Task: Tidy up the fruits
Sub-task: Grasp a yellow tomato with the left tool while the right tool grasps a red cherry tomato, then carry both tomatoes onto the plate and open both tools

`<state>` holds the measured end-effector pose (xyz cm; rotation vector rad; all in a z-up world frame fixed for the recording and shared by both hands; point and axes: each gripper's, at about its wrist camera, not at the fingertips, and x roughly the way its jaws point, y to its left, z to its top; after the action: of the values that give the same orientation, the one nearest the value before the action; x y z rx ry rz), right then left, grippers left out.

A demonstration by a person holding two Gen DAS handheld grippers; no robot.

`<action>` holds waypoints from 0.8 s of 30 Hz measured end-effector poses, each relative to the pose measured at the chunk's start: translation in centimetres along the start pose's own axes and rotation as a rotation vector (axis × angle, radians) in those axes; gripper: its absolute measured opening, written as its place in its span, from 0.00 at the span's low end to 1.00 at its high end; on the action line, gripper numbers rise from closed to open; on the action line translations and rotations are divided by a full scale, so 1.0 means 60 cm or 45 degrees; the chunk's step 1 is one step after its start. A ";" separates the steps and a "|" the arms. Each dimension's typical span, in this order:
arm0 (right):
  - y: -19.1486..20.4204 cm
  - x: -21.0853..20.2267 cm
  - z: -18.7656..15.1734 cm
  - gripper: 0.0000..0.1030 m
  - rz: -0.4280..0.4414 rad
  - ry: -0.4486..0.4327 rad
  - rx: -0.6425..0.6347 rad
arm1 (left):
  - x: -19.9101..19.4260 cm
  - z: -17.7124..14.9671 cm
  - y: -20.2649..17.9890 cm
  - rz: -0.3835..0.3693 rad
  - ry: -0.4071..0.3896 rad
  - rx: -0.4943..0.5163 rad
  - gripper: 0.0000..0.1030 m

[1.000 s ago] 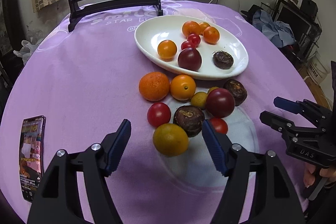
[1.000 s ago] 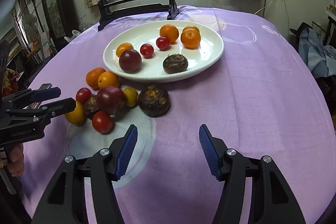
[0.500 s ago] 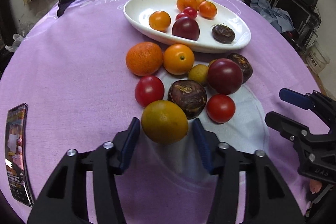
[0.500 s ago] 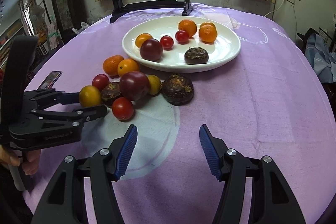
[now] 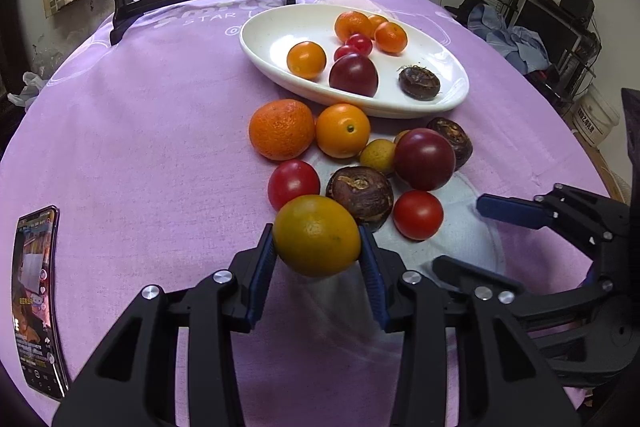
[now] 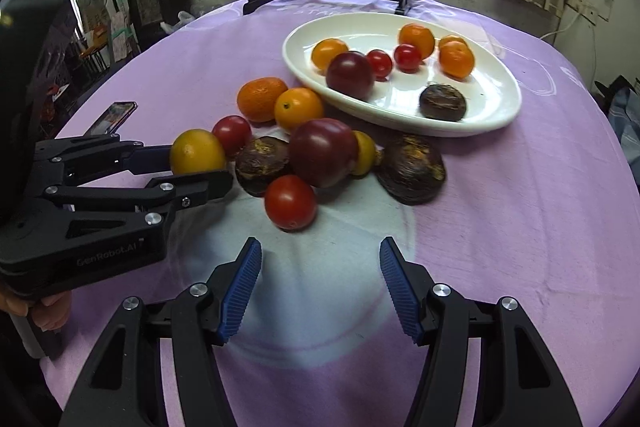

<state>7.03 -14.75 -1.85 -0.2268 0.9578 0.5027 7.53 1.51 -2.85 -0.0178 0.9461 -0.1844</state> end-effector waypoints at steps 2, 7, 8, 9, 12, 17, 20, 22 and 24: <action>0.009 0.011 0.009 0.60 -0.009 0.006 -0.015 | -0.002 0.000 0.005 -0.005 -0.003 -0.017 0.39; 0.021 0.034 0.028 0.54 -0.020 0.018 -0.022 | -0.004 0.001 0.015 -0.011 -0.011 -0.043 0.39; 0.024 0.035 0.029 0.51 -0.025 0.012 -0.033 | -0.004 0.001 0.017 -0.010 -0.012 -0.049 0.39; 0.026 0.036 0.030 0.48 -0.023 0.007 -0.041 | -0.004 0.001 0.018 -0.009 -0.012 -0.052 0.39; 0.029 0.035 0.031 0.29 -0.014 -0.011 -0.044 | -0.003 0.001 0.021 -0.013 -0.012 -0.066 0.39; 0.015 0.020 0.022 0.28 0.021 -0.005 0.020 | 0.000 0.000 0.021 -0.010 0.011 -0.076 0.39; 0.006 -0.002 0.007 0.28 0.032 -0.022 0.027 | -0.003 0.000 0.018 -0.019 0.021 -0.083 0.39; -0.007 -0.021 -0.005 0.28 0.030 -0.042 0.040 | -0.010 0.002 0.014 -0.027 0.014 -0.077 0.39; -0.024 -0.038 -0.012 0.28 0.020 -0.063 0.065 | -0.017 0.004 0.007 -0.035 0.006 -0.064 0.39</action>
<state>6.15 -16.99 -0.43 -0.1604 0.9239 0.4955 7.21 2.10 -1.89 -0.0768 0.9550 -0.1864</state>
